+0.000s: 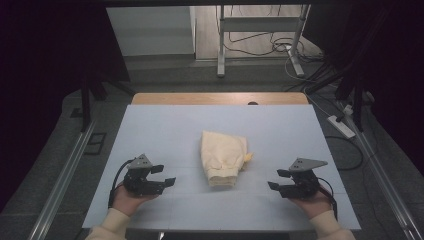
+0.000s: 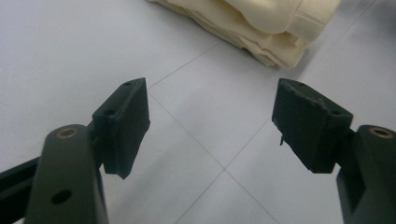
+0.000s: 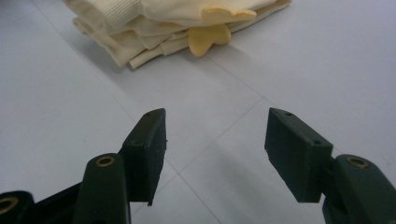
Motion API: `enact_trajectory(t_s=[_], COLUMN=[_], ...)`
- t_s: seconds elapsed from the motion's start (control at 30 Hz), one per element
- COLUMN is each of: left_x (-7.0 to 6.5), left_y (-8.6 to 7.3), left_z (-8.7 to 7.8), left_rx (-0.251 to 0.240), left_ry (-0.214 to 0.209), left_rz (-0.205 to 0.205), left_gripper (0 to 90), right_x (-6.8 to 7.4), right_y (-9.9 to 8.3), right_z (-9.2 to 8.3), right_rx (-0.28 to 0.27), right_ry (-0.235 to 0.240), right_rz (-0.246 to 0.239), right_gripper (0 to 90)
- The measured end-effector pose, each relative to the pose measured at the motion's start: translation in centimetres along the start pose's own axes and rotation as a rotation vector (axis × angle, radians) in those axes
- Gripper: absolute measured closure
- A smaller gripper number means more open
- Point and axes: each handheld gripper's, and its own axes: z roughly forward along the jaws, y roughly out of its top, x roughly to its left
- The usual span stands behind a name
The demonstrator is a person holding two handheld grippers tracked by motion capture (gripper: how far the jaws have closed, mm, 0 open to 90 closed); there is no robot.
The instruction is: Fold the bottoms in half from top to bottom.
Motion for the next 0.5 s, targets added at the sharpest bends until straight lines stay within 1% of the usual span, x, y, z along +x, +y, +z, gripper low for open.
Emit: enact_trajectory(t_s=[0.2, 0.3, 0.5], left_x=[0.18, 0.15, 0.25], left_y=[-0.05, -0.06, -0.10], left_z=[-0.04, 0.08, 0.06], left_rx=[0.000, 0.004, 0.002], left_ry=[0.004, 0.007, 0.010], left_rz=[-0.004, -0.001, 0.001], left_gripper=[27.3, 27.2, 27.1], right_x=[-0.29, -0.32, -0.17], right_y=[-0.65, -0.62, -0.53], right_z=[-0.51, -0.49, -0.20], right_rx=[-0.003, -0.009, -0.001], right_ry=[-0.010, -0.009, -0.011], right_rz=[-0.003, -0.003, -0.018], right_gripper=[37.9, 37.6, 37.2])
